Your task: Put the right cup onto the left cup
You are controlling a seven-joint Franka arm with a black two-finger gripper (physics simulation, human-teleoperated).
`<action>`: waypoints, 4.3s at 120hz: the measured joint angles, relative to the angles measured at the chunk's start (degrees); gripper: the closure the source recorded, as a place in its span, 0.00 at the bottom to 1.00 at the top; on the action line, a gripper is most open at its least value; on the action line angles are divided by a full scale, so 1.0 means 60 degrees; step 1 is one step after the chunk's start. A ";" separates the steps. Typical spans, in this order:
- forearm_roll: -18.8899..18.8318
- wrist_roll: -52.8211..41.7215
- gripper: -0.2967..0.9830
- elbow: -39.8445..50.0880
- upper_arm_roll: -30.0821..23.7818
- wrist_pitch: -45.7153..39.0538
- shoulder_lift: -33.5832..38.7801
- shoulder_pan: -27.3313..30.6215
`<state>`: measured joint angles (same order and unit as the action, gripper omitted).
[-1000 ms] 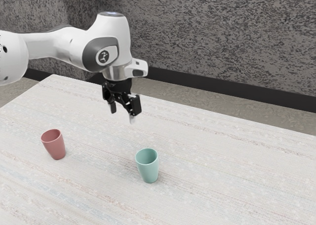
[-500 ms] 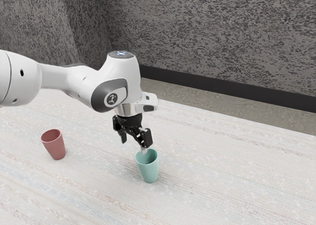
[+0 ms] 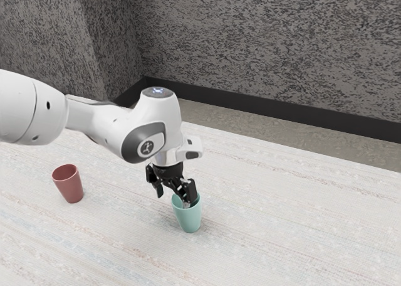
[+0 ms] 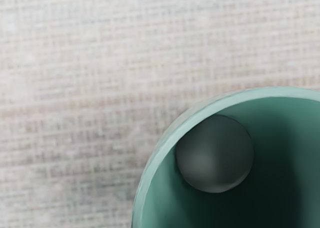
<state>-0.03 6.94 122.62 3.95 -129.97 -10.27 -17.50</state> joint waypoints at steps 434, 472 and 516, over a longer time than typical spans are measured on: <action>0.0382 -0.4549 0.84 -0.1531 0.6494 0.2099 0.0237 0.0707; 0.0440 -0.4603 0.84 -0.1406 0.6479 0.1930 0.0231 0.0644; 0.0440 -0.4669 0.84 -0.1391 0.6489 0.2010 0.0508 0.0439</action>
<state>2.61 -21.08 114.27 42.88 -117.91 -7.23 -14.86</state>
